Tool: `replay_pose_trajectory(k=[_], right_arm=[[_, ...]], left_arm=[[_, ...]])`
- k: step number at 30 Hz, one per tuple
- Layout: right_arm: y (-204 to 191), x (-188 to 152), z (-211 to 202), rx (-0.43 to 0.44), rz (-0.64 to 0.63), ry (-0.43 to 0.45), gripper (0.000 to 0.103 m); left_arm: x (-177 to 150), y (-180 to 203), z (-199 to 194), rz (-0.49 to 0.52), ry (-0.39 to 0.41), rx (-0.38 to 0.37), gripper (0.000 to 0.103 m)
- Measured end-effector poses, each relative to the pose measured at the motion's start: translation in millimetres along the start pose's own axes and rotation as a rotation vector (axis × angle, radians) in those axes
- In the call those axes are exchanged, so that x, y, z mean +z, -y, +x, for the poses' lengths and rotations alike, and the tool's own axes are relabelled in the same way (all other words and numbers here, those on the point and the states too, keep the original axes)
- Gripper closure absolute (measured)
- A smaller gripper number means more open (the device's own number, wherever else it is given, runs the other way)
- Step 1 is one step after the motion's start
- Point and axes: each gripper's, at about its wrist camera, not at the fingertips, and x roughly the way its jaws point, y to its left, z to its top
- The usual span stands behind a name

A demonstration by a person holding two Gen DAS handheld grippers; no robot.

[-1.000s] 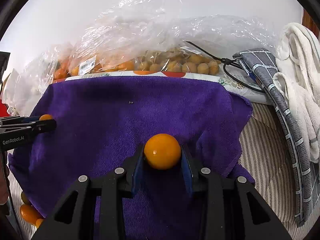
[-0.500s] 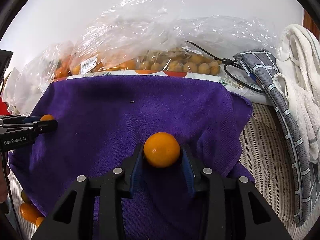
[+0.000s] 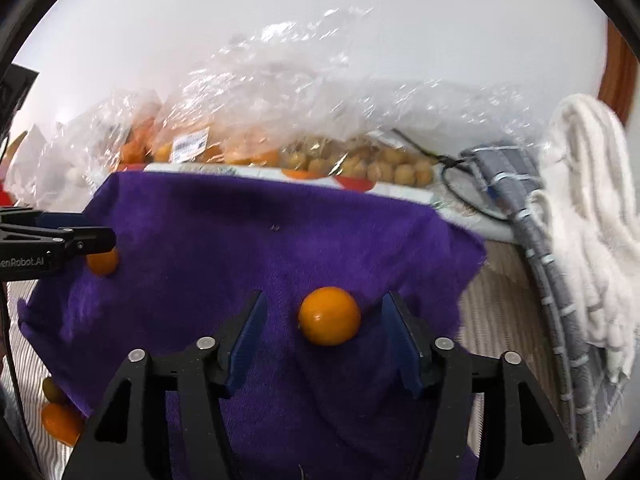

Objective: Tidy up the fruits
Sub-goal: 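Open the right tool and the left tool to drop oranges onto the towel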

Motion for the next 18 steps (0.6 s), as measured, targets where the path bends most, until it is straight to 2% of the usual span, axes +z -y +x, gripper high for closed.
replay_pose_trajectory(k=[2, 6, 9, 13, 15, 18], right_arm=[[1.8, 2.6, -9.6, -0.028, 0.025, 0.028, 0.035], [10.4, 0.2, -24.3, -0.004, 0.084, 0.029, 0.035], [17.6, -8.4, -34.6, -0.024, 0.133, 0.030, 0.035], [24.4, -22.1, -45.4, -0.023, 0.133, -0.035, 0.035], [24.4, -30.0, -54.6, -0.054, 0.132, -0.057, 0.035], [23.8, -44.4, -76.3, -0.098, 0.118, -0.075, 0.032]], left_arm=[[1.5, 0.4, -6.8, 0.002, 0.015, -0.003, 0.046], [3.8, -0.2, -19.3, 0.004, 0.046, -0.015, 0.046], [3.4, 3.2, -30.9, 0.005, 0.074, -0.023, 0.046], [2.9, 9.8, -50.6, 0.031, 0.122, -0.031, 0.046], [2.7, 12.6, -61.5, 0.059, 0.156, -0.018, 0.046], [1.2, 8.3, -80.0, 0.042, 0.209, 0.002, 0.046]])
